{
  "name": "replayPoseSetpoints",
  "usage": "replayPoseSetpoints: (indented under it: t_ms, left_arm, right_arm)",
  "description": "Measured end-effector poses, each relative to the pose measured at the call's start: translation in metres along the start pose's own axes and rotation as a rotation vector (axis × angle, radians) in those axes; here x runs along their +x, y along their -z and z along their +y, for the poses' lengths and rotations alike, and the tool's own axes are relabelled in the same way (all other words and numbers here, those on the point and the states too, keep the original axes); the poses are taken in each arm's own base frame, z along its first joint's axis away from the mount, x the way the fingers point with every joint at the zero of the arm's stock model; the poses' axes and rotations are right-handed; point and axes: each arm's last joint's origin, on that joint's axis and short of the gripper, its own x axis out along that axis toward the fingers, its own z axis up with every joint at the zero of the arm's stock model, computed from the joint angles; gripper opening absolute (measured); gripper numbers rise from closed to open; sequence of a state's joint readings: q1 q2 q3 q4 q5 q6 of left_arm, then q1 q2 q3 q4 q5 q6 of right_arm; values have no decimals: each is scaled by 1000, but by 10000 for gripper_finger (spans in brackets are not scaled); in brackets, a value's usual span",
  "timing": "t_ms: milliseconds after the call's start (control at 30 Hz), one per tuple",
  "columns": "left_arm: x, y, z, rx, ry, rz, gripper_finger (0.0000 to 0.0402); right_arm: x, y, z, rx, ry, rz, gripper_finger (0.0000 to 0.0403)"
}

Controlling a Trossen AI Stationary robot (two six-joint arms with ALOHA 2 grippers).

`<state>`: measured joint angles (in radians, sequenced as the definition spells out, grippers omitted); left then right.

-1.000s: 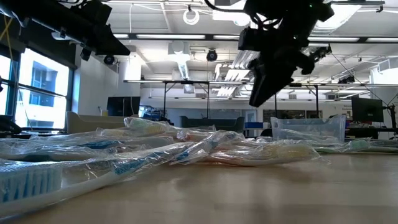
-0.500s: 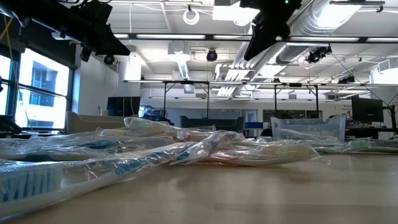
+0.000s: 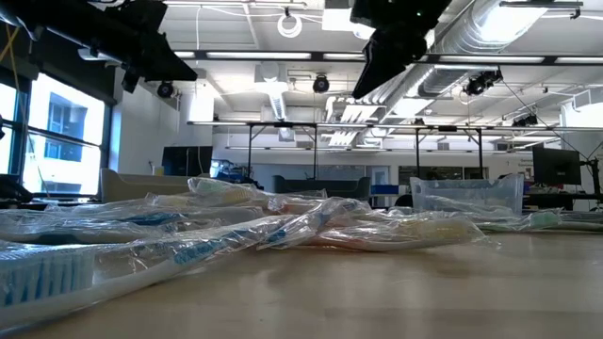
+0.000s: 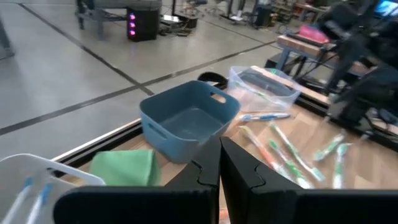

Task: Pick & Place Toothbrushes
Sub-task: Put the blue toothbrush into the gray bin

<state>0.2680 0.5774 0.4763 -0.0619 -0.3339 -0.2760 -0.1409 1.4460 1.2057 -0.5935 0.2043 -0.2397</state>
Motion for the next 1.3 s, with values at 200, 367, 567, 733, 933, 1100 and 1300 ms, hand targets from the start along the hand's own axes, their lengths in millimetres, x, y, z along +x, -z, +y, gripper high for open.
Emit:
replayPoseSetpoints:
  t_ms: [200, 367, 567, 733, 933, 1100, 1300]
  left_arm:
    - [0, 1, -3, -33, 89, 33, 1]
    - [0, 6, -4, -61, 146, 105, 1]
    - [-2, -3, -7, -62, 184, 127, 1]
    - [-3, -4, -16, -25, 183, 194, 0]
    - [0, 10, -37, -9, 214, 261, 0]
    - [-4, 21, -57, 1, 299, 332, 0]
    - [-13, 31, -74, -13, 382, 393, 0]
  right_arm:
    - [2, -2, -8, 128, -42, -44, 89]
    - [2, -7, -12, 218, -28, -104, 89]
    - [0, -14, -17, 259, 78, -171, 89]
    - [0, -13, -21, 264, 160, -155, 89]
    - [1, -12, -25, 280, 172, -152, 89]
    - [1, -11, -25, 274, 169, -144, 89]
    - [2, -9, -31, 275, 182, -138, 89]
